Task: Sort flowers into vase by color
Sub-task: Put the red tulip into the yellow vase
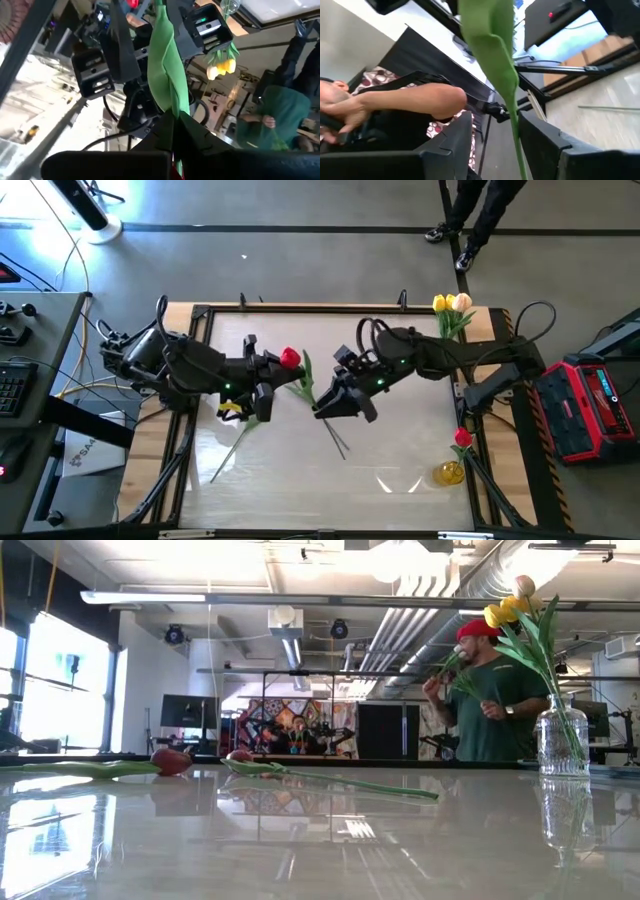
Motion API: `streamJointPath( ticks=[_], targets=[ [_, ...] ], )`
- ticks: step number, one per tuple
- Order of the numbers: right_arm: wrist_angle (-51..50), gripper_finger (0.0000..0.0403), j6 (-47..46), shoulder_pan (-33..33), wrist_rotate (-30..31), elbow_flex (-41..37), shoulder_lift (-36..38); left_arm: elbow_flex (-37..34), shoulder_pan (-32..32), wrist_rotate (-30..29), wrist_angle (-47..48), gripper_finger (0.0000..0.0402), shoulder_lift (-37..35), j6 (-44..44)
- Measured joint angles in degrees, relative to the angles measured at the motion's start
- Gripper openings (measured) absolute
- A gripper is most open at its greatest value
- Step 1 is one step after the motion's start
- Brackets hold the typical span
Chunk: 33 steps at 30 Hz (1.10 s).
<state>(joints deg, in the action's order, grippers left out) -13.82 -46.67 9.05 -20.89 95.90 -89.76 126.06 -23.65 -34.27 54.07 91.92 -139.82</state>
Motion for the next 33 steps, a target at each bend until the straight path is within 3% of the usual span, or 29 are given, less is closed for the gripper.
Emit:
streamJointPath(
  ticks=[6, 16, 33],
  targets=[
    [-0.99, 0.0115, -0.9, 0.1, 1.35, 0.0, 0.02, 0.0, 1.8, 4.51, 0.64, 0.0, 0.0, -2.33],
    [-4.83, 0.0008, 2.15, -0.96, 1.01, 0.0, 0.04, 0.0, 3.92, 6.68, 0.83, 0.0, 0.0, -2.33],
    [-7.16, 0.0001, 11.15, -1.69, 5.54, 0.0, 0.07, 0.0, 5.16, 3.9, 1.76, 0.0, 0.28, 0.21]
  ],
)
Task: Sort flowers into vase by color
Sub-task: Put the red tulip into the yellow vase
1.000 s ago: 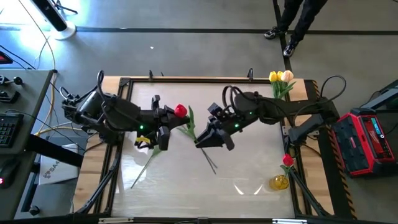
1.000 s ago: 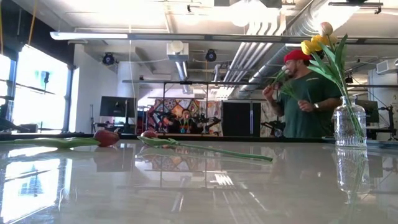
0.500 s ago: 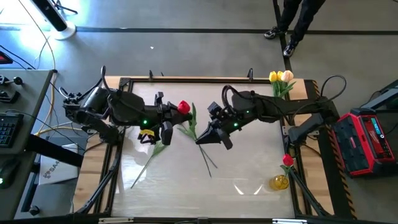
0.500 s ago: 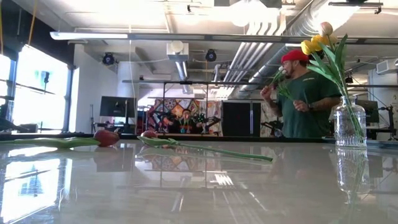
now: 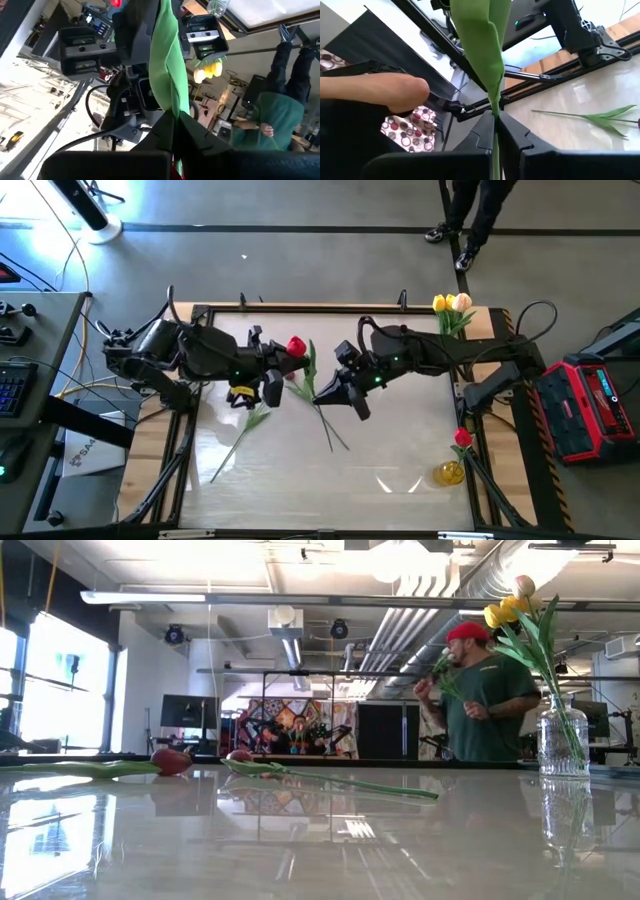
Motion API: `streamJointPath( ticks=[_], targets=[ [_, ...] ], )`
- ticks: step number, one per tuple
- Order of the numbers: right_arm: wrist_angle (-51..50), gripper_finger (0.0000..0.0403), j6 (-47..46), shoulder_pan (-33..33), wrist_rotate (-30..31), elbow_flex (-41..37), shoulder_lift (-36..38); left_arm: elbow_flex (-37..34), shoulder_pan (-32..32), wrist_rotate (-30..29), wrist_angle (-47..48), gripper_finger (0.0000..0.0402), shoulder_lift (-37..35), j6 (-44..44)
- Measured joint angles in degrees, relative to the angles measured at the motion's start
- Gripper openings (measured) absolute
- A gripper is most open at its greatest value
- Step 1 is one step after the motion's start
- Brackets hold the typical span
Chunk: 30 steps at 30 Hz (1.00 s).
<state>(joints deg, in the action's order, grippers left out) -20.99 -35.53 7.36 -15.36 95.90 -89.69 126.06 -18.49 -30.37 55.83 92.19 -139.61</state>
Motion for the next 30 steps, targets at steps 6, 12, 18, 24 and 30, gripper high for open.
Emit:
streamJointPath(
  ticks=[6, 12, 18, 24, 30],
  targets=[
    [-0.42, 0.0, 0.0, 0.1, 0.53, 0.0, 0.0, 0.0, 0.23, 0.11, -0.15, 0.0, 0.72, 1.2],
    [-0.63, 0.0, -0.3, 0.18, 1.9, 0.0, 0.0, 0.07, 0.09, -5.15, -0.47, 0.0007, 2.11, 4.99],
    [-0.62, 0.0, -0.42, 0.5, 3.14, 0.0, 0.0, 0.07, 0.01, -6.49, -0.52, 0.0029, 2.72, 5.48],
    [-0.62, 0.0, -0.09, 0.61, 3.96, 0.0, 0.0, 0.07, -0.01, -6.32, -2.35, 0.0049, 2.7, 7.26],
    [-0.62, 0.0, -0.09, 0.64, 4.91, 0.0, 0.0, 0.07, -0.01, -5.92, -2.58, 0.0084, 2.68, 9.01]
  ],
)
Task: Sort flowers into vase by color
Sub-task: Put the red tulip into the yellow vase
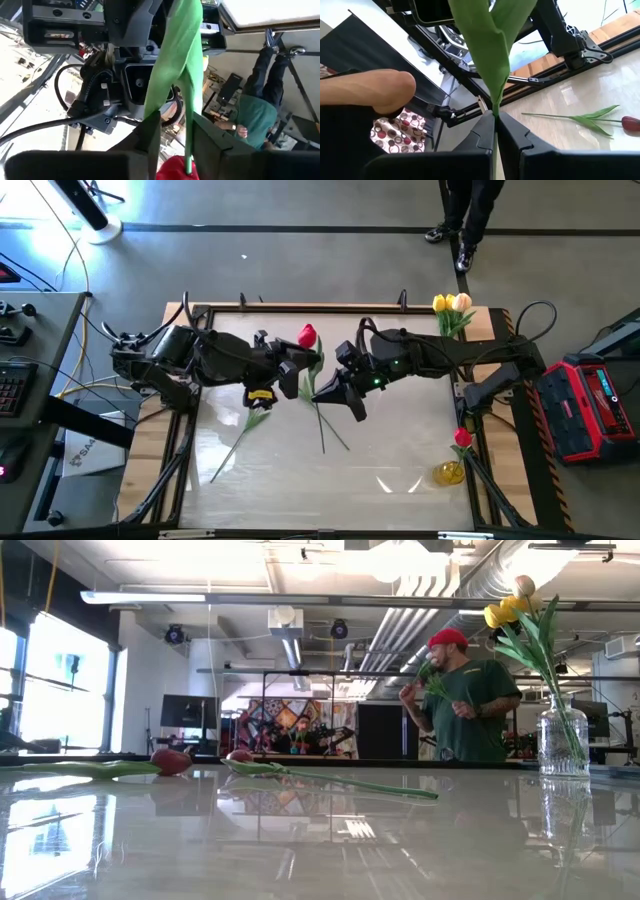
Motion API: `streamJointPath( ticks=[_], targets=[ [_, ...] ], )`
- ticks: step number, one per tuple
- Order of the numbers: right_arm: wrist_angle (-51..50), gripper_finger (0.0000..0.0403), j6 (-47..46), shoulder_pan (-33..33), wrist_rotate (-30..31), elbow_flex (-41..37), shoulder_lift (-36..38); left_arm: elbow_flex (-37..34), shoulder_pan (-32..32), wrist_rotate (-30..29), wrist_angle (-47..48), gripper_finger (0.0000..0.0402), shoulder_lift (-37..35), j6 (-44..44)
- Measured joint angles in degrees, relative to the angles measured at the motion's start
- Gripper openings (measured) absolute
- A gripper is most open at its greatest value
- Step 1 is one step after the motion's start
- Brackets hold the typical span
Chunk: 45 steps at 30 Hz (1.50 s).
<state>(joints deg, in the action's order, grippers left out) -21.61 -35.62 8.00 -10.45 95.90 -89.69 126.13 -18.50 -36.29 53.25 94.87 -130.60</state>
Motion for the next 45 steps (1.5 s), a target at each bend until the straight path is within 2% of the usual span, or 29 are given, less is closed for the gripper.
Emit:
streamJointPath(
  ticks=[10, 20, 30, 35, 38, 42, 45],
  targets=[
    [-0.02, 0.0, -0.35, 0.72, 3.93, 0.0, 0.0, 0.0, 0.0, -0.89, 0.92, 0.0132, 0.0, -8.99],
    [-0.22, 0.0, 0.05, 3.84, 12.59, 0.0, 0.02, -0.02, -0.51, -3.31, 0.09, 0.0138, 0.0, -13.94],
    [-0.27, 0.0, 2.57, 3.82, 17.57, 0.0, 0.07, -0.02, -1.84, -3.83, -0.9, 0.0138, -0.02, -7.01],
    [-1.24, 0.0, 3.61, 4.44, 19.87, 0.0, 0.1, -0.02, -3.37, -0.61, -4.53, 0.0139, -0.04, -0.49],
    [-2.28, 0.0, 3.76, 5.14, 21.82, 0.0, 0.11, -0.02, -3.82, -0.07, -4.48, 0.0139, -0.04, -3.33],
    [-3.63, 0.0, 4.87, 6.82, 28.46, 0.0, 0.11, -0.09, -3.72, 0.87, -5.54, 0.0139, -0.04, -7.46],
    [-4.78, 0.0, 6.06, 8.12, 32.13, 0.0, 0.11, -0.09, -3.82, 1.36, -7.93, 0.0139, 0.42, -7.46]
  ],
)
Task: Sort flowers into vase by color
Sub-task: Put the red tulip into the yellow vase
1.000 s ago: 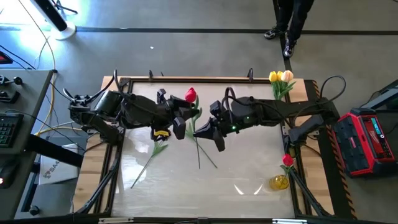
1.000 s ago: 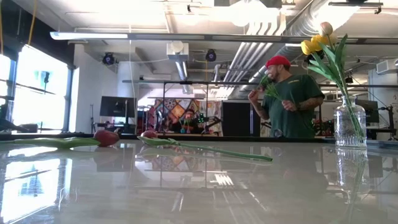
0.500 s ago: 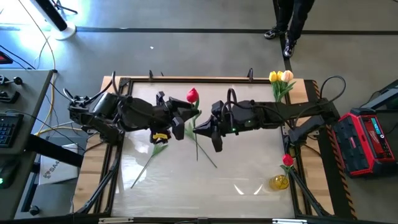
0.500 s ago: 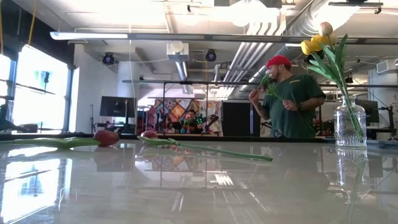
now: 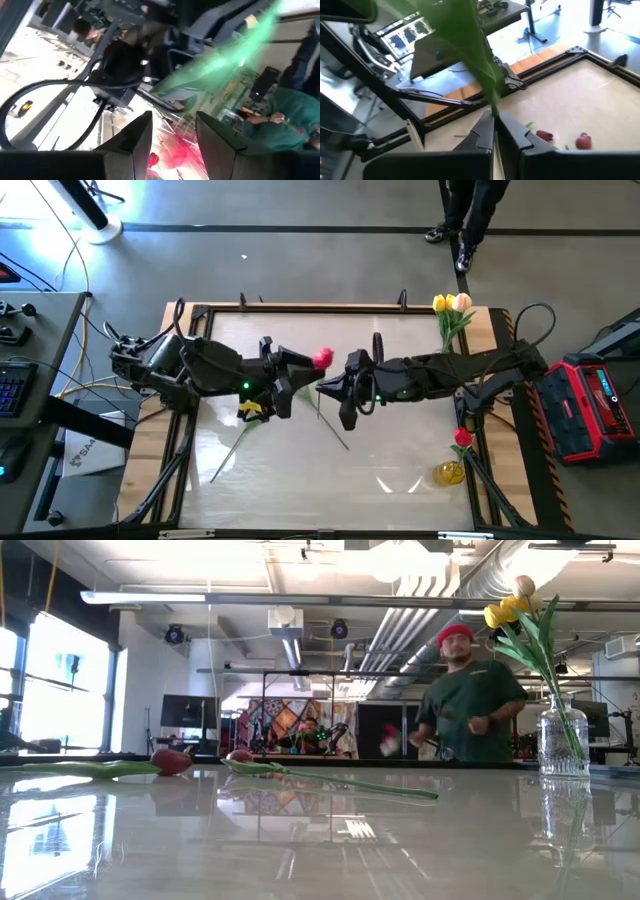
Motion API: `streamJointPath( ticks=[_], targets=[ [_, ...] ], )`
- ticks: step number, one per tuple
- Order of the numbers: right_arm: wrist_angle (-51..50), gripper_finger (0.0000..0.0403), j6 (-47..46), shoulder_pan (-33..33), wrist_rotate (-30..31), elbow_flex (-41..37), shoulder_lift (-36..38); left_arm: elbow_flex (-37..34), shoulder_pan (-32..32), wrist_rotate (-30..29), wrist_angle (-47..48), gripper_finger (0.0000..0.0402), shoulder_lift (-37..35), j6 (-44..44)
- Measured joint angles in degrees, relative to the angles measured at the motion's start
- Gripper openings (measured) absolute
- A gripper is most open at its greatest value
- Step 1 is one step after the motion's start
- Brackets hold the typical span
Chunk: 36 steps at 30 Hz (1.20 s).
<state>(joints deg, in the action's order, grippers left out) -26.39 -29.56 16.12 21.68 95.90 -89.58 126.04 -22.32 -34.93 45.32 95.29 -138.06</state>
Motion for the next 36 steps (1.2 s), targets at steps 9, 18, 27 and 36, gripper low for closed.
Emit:
streamJointPath(
  ticks=[9, 18, 27, 36],
  targets=[
    [-2.48, 0.0, 0.15, 0.54, 2.3, -0.02, 0.36, 0.02, -2.81, 1.63, -2.53, 0.0139, 0.67, 2.27],
    [-3.59, 0.0, 1.13, 0.76, 2.33, -0.02, 1.76, 0.02, -4.22, -2.76, -1.97, 0.0139, 0.68, -7.52],
    [-6.18, 0.0, 1.24, 0.78, 4.53, -0.02, 2.32, 0.02, -3.73, -7.14, -1.96, 0.0139, 0.69, -4.21],
    [-9.48, 0.0, 1.15, 0.78, 7.68, -0.02, 2.29, 0.02, 0.21, -10.23, -2.79, 0.0138, 2.68, -5.88]
  ],
)
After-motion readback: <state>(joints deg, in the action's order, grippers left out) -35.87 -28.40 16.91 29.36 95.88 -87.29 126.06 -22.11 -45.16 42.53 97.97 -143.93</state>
